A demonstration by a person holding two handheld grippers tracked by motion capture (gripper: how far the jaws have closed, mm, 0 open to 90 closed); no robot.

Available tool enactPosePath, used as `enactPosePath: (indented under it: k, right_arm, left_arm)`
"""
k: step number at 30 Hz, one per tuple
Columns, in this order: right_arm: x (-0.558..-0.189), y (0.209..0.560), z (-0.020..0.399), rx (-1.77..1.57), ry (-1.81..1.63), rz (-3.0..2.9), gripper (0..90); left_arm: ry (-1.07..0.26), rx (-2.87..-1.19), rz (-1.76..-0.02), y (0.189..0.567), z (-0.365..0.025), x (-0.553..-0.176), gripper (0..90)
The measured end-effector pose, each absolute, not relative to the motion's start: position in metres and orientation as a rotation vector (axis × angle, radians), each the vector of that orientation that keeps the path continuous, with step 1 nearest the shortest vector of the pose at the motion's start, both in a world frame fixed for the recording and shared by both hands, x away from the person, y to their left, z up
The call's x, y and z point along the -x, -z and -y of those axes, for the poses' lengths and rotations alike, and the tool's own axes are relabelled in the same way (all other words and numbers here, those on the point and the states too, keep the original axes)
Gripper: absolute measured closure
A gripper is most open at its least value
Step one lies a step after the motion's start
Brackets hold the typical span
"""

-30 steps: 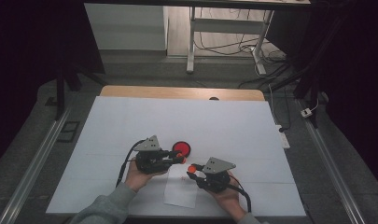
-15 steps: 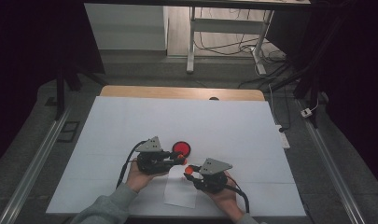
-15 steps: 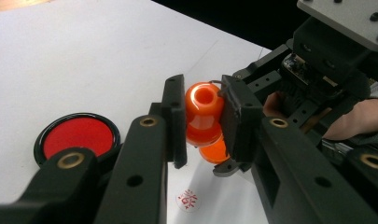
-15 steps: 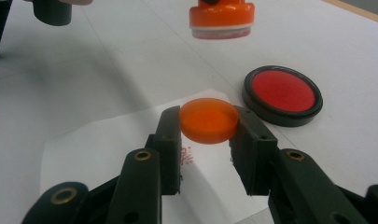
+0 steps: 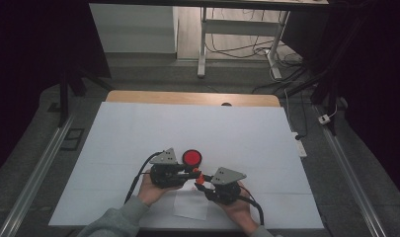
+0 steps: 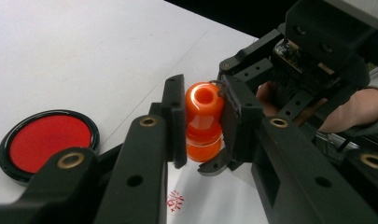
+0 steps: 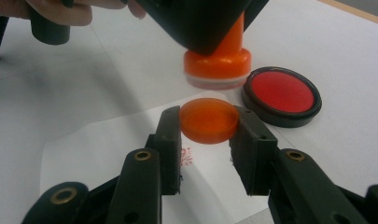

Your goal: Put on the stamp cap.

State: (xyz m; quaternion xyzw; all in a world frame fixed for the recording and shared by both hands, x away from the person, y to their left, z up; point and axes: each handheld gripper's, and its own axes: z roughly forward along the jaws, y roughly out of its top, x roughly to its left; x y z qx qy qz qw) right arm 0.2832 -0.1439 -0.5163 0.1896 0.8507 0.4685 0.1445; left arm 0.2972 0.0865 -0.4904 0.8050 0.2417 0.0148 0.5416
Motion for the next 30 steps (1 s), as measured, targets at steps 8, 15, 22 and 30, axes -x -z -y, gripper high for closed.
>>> enactPosePath:
  k: [8, 15, 22, 30]
  right_arm:
    - [-0.2831, 0.5152, 0.1449, -0.553, -1.347, -2.438, 63.8]
    - [-0.2837, 0.5146, 0.1464, -0.560, -1.362, -2.428, 63.8]
    - [-0.2838, 0.5146, 0.1465, -0.558, -1.372, -2.430, 63.8]
    - [-0.2838, 0.5146, 0.1465, -0.556, -1.372, -2.431, 63.8]
  left_arm:
    - [-0.030, -1.925, -0.573, 0.4932, -0.0826, -0.2975, 72.3]
    - [-0.027, -1.933, -0.572, 0.4952, -0.0805, -0.2977, 72.3]
    - [-0.025, -1.938, -0.570, 0.4968, -0.0789, -0.2973, 72.3]
    - [-0.026, -1.937, -0.571, 0.4975, -0.0782, -0.2972, 72.3]
